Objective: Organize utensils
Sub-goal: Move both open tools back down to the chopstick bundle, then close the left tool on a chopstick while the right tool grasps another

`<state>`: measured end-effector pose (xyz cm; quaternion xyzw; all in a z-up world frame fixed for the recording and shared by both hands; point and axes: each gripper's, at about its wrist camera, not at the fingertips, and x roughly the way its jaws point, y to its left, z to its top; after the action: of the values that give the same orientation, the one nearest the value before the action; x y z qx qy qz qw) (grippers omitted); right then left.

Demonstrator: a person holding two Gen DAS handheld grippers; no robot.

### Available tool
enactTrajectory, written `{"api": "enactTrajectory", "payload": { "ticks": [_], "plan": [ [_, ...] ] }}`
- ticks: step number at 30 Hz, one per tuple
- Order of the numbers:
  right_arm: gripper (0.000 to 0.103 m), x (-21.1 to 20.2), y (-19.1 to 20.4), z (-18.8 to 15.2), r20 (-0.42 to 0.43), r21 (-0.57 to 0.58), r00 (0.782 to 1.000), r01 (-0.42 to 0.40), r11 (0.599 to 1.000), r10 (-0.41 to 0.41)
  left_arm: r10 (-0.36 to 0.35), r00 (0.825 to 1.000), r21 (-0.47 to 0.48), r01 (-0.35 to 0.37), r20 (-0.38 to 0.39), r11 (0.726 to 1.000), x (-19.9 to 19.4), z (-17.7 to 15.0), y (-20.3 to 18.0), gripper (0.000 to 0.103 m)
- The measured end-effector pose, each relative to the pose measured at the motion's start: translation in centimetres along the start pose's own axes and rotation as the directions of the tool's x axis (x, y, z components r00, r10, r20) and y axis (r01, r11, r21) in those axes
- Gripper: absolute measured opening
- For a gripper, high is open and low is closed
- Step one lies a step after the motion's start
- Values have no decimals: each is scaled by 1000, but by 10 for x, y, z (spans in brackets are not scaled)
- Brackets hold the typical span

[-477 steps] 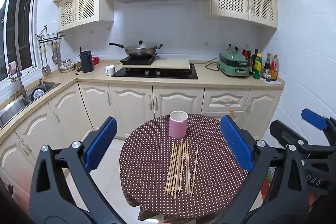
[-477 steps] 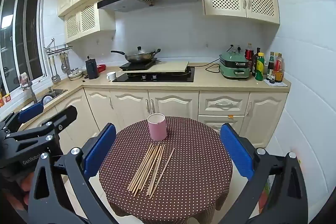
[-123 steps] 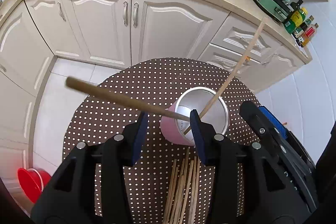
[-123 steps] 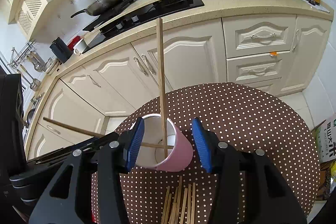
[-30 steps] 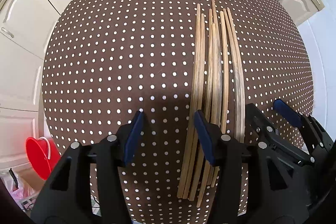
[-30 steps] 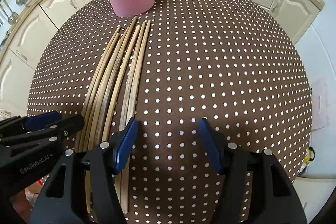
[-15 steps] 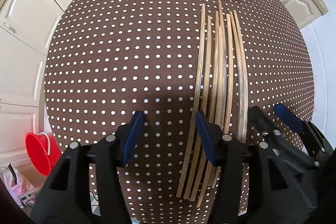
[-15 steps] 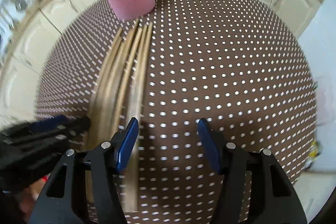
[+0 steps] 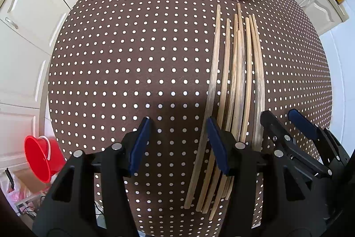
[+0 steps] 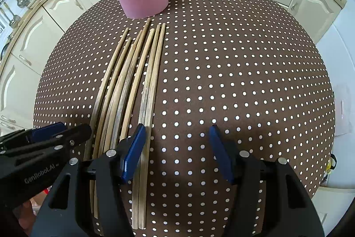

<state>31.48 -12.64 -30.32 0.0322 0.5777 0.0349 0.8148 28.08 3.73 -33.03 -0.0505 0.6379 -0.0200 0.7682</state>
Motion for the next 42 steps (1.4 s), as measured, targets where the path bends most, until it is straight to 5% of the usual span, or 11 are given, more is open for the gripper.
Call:
{"api": "enactTrajectory", "payload": {
  "ticks": [11, 25, 29, 32, 42],
  "plan": [
    [54, 10, -2, 15, -72, 44, 997, 16, 999, -12, 15, 1000, 6, -15, -7, 1000, 2, 17, 5, 53],
    [50, 13, -1, 9, -163, 27, 987, -2, 1000, 7, -15, 997, 79, 21, -82, 997, 6, -6, -6, 51],
    [51, 16, 7, 13, -161, 20, 987, 6, 1000, -3, 16, 996, 81, -9, -88, 997, 8, -1, -10, 50],
    [48, 20, 21, 16, -144, -46, 985, 92, 995, -98, 59, 995, 90, -51, -87, 995, 7, 4, -16, 47],
    [42, 19, 22, 19, -118, -28, 989, 83, 996, -86, 79, 996, 61, -77, -33, 995, 6, 20, -19, 47]
  ]
}}
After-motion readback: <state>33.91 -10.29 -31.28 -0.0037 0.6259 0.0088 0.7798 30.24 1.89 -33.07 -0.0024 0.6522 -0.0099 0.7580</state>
